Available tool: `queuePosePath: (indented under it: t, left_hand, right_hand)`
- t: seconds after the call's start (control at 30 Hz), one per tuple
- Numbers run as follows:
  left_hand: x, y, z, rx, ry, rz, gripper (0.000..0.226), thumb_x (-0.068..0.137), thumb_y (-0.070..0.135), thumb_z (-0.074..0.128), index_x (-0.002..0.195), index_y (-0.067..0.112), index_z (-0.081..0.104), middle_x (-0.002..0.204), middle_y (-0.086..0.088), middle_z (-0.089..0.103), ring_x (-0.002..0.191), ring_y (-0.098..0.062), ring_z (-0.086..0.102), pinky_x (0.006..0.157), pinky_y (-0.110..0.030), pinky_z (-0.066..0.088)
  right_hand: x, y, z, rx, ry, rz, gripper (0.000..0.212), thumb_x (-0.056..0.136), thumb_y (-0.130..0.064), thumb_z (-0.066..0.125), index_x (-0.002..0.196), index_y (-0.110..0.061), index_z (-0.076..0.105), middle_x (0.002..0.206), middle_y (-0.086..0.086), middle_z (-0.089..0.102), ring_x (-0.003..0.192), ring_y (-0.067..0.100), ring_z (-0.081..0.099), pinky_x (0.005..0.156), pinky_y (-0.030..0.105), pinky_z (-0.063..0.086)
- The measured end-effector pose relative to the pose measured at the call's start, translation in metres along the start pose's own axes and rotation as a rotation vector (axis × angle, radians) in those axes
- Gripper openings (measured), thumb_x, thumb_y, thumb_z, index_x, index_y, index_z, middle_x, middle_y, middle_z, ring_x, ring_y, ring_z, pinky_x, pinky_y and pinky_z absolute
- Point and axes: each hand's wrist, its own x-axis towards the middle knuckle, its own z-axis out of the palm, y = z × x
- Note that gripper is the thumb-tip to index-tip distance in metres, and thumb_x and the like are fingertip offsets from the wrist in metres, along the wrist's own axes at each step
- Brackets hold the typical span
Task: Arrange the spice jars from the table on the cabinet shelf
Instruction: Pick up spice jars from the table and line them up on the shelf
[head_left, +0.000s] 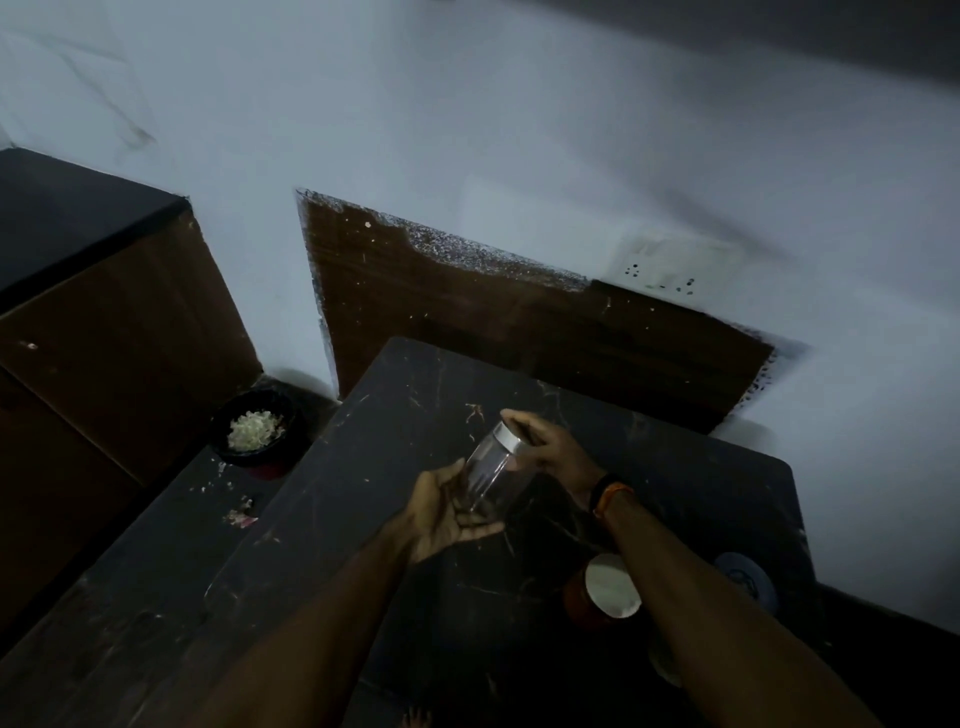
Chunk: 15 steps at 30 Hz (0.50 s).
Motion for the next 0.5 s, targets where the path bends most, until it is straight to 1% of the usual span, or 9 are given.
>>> queuePosePath:
  t: [0.03, 0.13, 0.17, 0.23, 0.3, 0.37, 0.4, 0.47, 0.5]
  left_hand:
    - [0.0, 0.0, 0.008, -0.035, -0.019, 0.019, 0.049, 0.098, 0.044, 0.044, 0.133, 0.012, 0.057, 0.126, -0.027, 0.065, 0.116, -0.044, 0.063, 0.1, -0.059, 0.049]
    - [-0.001, 0.002, 0.036, -0.074, -0.077, 0.115, 0.048, 0.095, 0.037, 0.054, 0.133, 0.008, 0.057, 0.128, -0.03, 0.063, 0.117, -0.047, 0.062, 0.101, -0.061, 0.048]
    - [-0.001, 0.002, 0.044, -0.063, -0.096, 0.155, 0.048, 0.095, 0.035, 0.056, 0.133, 0.007, 0.057, 0.131, -0.03, 0.061, 0.12, -0.047, 0.06, 0.103, -0.061, 0.046]
    - [-0.001, 0.004, 0.06, 0.001, -0.115, 0.248, 0.048, 0.092, 0.033, 0.061, 0.133, 0.007, 0.058, 0.132, -0.028, 0.061, 0.121, -0.045, 0.06, 0.105, -0.061, 0.045]
    - [-0.002, 0.006, 0.075, 0.088, -0.113, 0.346, 0.05, 0.087, 0.033, 0.07, 0.13, 0.01, 0.061, 0.129, -0.022, 0.064, 0.118, -0.039, 0.064, 0.103, -0.058, 0.048]
    - [-0.001, 0.006, 0.089, 0.145, -0.109, 0.435, 0.047, 0.086, 0.027, 0.074, 0.128, 0.01, 0.062, 0.129, -0.018, 0.065, 0.116, -0.035, 0.066, 0.1, -0.056, 0.051]
    - [0.0, 0.006, 0.096, 0.156, -0.109, 0.475, 0.047, 0.085, 0.023, 0.074, 0.128, 0.01, 0.061, 0.128, -0.017, 0.066, 0.117, -0.034, 0.066, 0.1, -0.056, 0.051]
    - [0.0, 0.006, 0.109, 0.181, -0.119, 0.538, 0.055, 0.079, 0.021, 0.08, 0.13, 0.013, 0.06, 0.126, -0.015, 0.067, 0.117, -0.034, 0.066, 0.099, -0.055, 0.052]
    - [0.001, 0.006, 0.117, 0.198, -0.127, 0.559, 0.06, 0.076, 0.022, 0.084, 0.131, 0.015, 0.059, 0.125, -0.015, 0.068, 0.116, -0.033, 0.066, 0.098, -0.054, 0.053]
  right_hand:
    - [-0.002, -0.001, -0.006, 0.033, 0.032, -0.024, 0.069, 0.083, 0.003, 0.067, 0.145, -0.019, 0.047, 0.145, 0.003, 0.05, 0.129, 0.022, 0.053, 0.103, 0.041, 0.051]
    - [-0.009, -0.003, -0.022, 0.114, 0.128, -0.076, 0.065, 0.085, 0.003, 0.063, 0.145, -0.018, 0.048, 0.139, 0.009, 0.056, 0.124, 0.027, 0.058, 0.104, 0.045, 0.05]
    - [-0.01, -0.004, -0.026, 0.153, 0.154, -0.093, 0.063, 0.084, 0.0, 0.064, 0.143, -0.018, 0.05, 0.136, 0.011, 0.058, 0.122, 0.029, 0.059, 0.103, 0.045, 0.051]
    - [-0.016, -0.008, -0.034, 0.236, 0.2, -0.125, 0.066, 0.08, -0.012, 0.07, 0.143, -0.018, 0.051, 0.133, 0.011, 0.061, 0.119, 0.028, 0.062, 0.1, 0.044, 0.052]
    - [-0.02, -0.013, -0.038, 0.315, 0.265, -0.156, 0.076, 0.075, -0.022, 0.074, 0.146, -0.021, 0.046, 0.133, 0.008, 0.06, 0.116, 0.025, 0.065, 0.097, 0.042, 0.054]
    - [-0.024, -0.018, -0.042, 0.366, 0.337, -0.189, 0.08, 0.08, -0.025, 0.076, 0.15, -0.025, 0.039, 0.138, 0.008, 0.057, 0.113, 0.023, 0.067, 0.091, 0.039, 0.056]
    - [-0.025, -0.021, -0.045, 0.381, 0.362, -0.202, 0.08, 0.084, -0.025, 0.075, 0.153, -0.026, 0.034, 0.142, 0.008, 0.054, 0.113, 0.024, 0.066, 0.091, 0.04, 0.056]
    - [-0.027, -0.027, -0.051, 0.415, 0.396, -0.223, 0.081, 0.088, -0.026, 0.071, 0.155, -0.029, 0.027, 0.146, 0.009, 0.05, 0.115, 0.025, 0.065, 0.089, 0.04, 0.057]
    - [-0.029, -0.03, -0.055, 0.432, 0.409, -0.234, 0.08, 0.089, -0.027, 0.07, 0.156, -0.03, 0.026, 0.146, 0.008, 0.049, 0.114, 0.024, 0.065, 0.086, 0.038, 0.058]
